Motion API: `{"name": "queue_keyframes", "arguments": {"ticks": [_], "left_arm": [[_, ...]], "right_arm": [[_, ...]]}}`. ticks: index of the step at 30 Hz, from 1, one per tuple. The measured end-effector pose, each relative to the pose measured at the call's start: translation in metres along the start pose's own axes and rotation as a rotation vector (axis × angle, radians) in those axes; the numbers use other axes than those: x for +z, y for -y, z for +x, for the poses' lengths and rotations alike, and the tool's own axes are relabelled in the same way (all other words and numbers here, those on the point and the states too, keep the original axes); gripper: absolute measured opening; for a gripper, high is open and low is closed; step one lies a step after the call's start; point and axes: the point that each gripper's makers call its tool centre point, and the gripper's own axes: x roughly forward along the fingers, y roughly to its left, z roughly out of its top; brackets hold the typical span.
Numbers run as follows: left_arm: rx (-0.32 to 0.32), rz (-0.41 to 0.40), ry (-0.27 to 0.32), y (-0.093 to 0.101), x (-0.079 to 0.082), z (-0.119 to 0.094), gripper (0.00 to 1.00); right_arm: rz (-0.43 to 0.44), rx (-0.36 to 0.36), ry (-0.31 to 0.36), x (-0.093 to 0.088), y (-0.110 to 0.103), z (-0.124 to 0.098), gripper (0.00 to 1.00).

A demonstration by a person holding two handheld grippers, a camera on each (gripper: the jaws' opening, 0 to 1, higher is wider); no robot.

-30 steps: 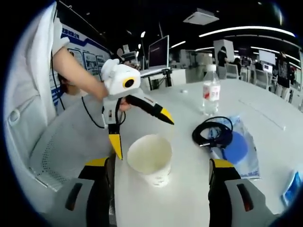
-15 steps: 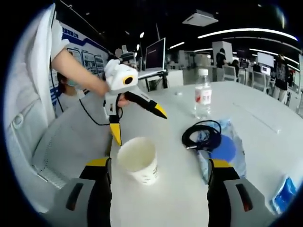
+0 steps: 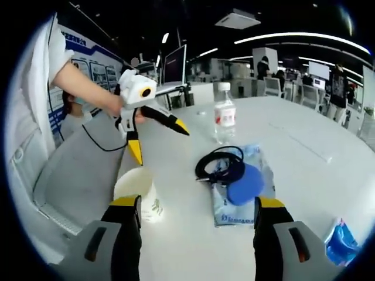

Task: Arrange the tabletop items into an orderly group along one side of the table until the central work area is clear of visible clutter.

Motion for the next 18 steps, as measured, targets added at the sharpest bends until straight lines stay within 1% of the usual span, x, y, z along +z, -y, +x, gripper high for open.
{"name": "queue_keyframes", "arguments": {"ticks": [2,3,5,6,9,10,12,18], "left_arm": [[0.009,0.001,-0.022,-0.004,-0.003,0.002,0.86],[0.012,-0.001,-0.027,-0.005,-0.004,0.003,0.85],[0.025,-0.025,-0.051,-0.009,-0.008,0.005,0.84],[0.024,-0.031,-0.049,-0.01,-0.007,0.006,0.83],[0.024,-0.067,-0.016,-0.012,-0.001,0.01,0.83],[0.026,-0.07,-0.011,-0.013,0.0,0.011,0.83],[0.028,-0.063,-0.012,-0.014,0.002,0.014,0.82],[0.022,-0.062,-0.025,-0.019,0.005,0.018,0.81]], "right_arm": [[0.01,-0.005,-0.007,0.0,0.004,0.002,0.74],[0.022,-0.016,-0.029,-0.003,0.007,0.003,0.72],[0.037,-0.02,-0.042,-0.004,0.011,0.007,0.7],[0.044,-0.024,-0.043,-0.004,0.012,0.008,0.69],[0.077,-0.025,-0.056,-0.004,0.015,0.014,0.68],[0.09,-0.025,-0.082,-0.007,0.016,0.017,0.67],[0.101,-0.02,-0.101,-0.009,0.018,0.021,0.63],[0.118,-0.022,-0.08,0.0,0.026,0.03,0.63]]}}
